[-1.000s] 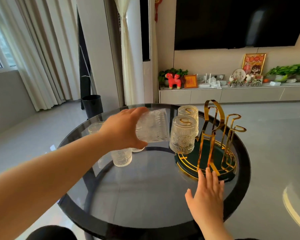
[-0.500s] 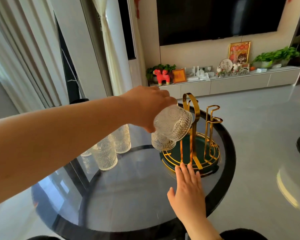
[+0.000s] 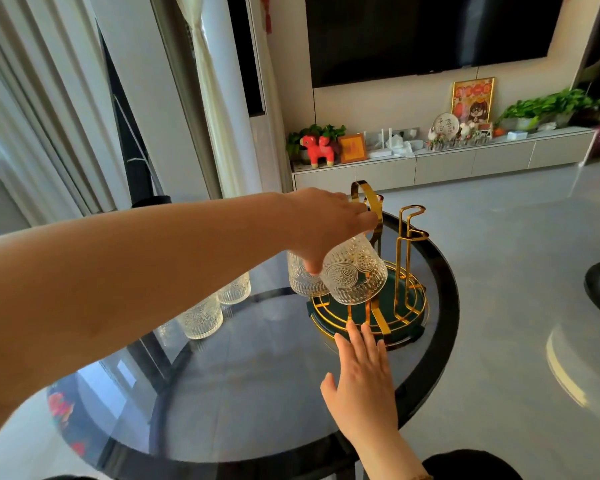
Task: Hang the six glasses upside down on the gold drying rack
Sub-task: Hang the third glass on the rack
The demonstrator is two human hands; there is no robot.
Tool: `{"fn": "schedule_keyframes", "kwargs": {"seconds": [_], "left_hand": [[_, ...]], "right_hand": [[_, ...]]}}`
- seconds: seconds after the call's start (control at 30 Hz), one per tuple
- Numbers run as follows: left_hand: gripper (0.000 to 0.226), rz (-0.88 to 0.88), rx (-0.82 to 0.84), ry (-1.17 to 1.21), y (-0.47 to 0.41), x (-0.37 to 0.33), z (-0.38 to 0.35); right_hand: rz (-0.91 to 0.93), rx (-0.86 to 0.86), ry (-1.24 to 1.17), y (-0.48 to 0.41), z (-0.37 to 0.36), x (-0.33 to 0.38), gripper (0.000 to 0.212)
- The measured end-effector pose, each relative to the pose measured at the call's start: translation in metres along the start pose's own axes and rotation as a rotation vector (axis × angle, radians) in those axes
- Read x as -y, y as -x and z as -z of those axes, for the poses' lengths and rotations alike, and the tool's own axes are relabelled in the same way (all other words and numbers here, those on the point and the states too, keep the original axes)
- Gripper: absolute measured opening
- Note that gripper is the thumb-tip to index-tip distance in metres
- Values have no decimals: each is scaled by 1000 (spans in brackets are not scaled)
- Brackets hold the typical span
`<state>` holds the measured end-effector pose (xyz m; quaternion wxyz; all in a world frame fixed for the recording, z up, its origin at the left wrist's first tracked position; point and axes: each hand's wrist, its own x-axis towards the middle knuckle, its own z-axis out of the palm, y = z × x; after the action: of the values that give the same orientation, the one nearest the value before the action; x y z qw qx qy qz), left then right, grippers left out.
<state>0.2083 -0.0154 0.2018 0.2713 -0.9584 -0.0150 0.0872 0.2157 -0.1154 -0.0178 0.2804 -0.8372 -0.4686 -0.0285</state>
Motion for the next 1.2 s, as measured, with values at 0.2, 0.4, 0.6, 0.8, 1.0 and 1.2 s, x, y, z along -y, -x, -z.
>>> {"fn": "schedule_keyframes", "kwargs": {"seconds": [0.2, 0.4, 0.6, 0.8, 1.0, 1.2], "left_hand": [[86, -37, 32, 113, -9, -1, -2], [82, -13, 27, 324, -13, -5, -11], [88, 90, -19, 579, -13, -6, -26], [81, 149, -68, 772, -7, -6, -35], [78, 166, -85, 778, -2, -6, -38], [75, 191, -86, 805, 9, 6, -46]], "right_hand": [[13, -2, -22, 1, 0, -1, 50], [13, -20, -45, 2, 0, -1, 47], [6, -33, -59, 2, 1, -1, 45], [-97, -226, -188, 5, 2, -2, 37], [-174, -200, -100, 4, 8, -13, 43], [-63, -159, -65, 6, 7, -8, 39]]}}
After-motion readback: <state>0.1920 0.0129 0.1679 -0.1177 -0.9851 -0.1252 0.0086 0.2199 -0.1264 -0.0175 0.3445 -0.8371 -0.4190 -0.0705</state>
